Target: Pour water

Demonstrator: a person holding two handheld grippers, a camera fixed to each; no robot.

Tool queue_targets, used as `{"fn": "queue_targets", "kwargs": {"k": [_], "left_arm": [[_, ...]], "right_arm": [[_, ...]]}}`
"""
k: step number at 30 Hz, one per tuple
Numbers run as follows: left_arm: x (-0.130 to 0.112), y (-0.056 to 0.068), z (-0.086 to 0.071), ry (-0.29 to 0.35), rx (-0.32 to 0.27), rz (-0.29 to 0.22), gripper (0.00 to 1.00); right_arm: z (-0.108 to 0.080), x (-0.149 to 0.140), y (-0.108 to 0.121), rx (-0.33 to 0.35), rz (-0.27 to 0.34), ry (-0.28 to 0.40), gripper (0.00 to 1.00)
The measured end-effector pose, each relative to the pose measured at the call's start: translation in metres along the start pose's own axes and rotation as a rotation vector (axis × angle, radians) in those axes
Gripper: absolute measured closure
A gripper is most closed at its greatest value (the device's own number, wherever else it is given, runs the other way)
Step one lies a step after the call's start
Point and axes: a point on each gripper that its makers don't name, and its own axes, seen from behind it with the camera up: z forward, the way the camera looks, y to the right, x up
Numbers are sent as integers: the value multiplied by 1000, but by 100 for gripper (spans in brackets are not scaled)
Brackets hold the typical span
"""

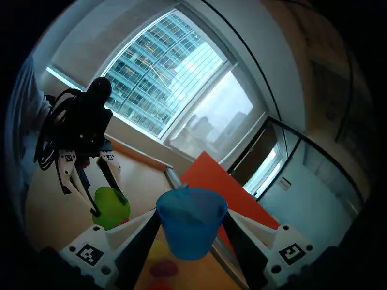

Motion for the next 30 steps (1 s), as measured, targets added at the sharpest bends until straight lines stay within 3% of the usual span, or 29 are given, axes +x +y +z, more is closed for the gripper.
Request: {"fn": "queue_targets", "kwargs": {"k": [30], "left_arm": [[-5, 6, 0, 1, -16, -7, 11]], "right_arm": [[26, 25, 7, -8, -261, 7, 10]]}}
